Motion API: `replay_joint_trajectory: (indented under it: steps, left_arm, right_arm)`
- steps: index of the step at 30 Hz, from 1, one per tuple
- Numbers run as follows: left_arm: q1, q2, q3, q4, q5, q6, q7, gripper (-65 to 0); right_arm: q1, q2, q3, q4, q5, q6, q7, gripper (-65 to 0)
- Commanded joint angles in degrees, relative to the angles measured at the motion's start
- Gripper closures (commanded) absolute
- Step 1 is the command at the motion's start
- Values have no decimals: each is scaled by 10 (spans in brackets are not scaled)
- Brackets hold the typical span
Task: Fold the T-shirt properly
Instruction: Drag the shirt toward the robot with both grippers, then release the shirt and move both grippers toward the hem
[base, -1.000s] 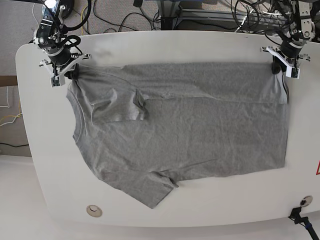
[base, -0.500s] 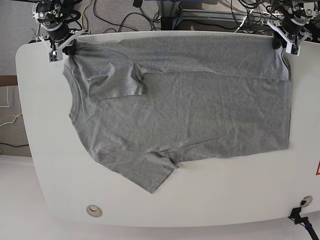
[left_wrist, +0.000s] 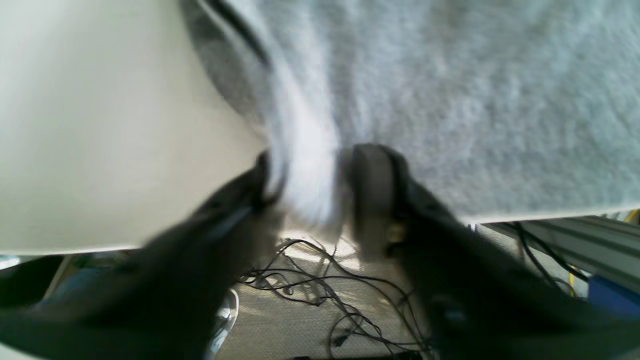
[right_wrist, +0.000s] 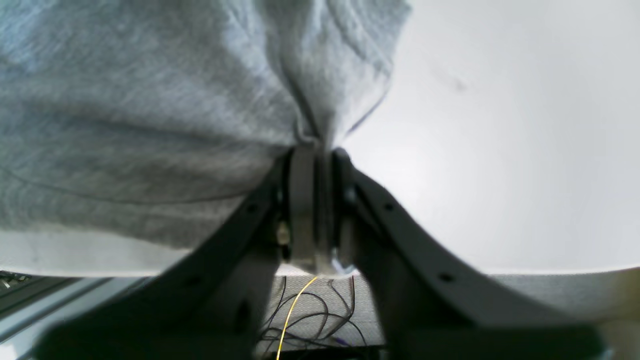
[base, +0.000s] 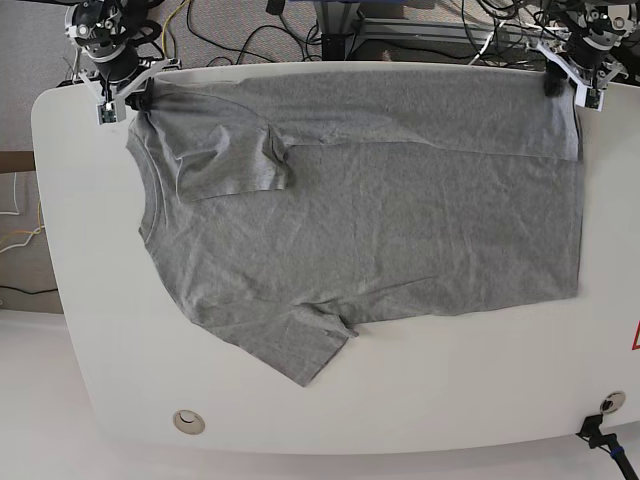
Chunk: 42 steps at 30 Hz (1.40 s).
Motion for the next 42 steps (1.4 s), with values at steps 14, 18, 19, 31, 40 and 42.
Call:
replay_joint_trajectory:
  steps: [14,18,19,31,40,42]
  left_arm:
    - [-23,-7,-20,8,16,-4,34,-480]
    - [-27,-18,-20,31,17,-4,34,-480]
    - [-27,-26,-20,40,17,-4,35,-480]
    - [-107,-27,-60,118,17,-4,118,-480]
    - [-293,-25,-39,86,17,-4,213,-480]
    - [-337,-25,-27,46,17,-4,215,-480]
  right_arm:
    - [5,5,0,35,-23,3,-48,-283]
    - [3,13,2,65,-21,1,-49,-283]
    - [3,13,2,73,-21,1,-49,-283]
    - [69,15,1,80,-24,3,-49,-284]
    - [235,15,-17,0,-24,4,-99,-284]
    - [270,28,-39,-33,-29,4,-99,-284]
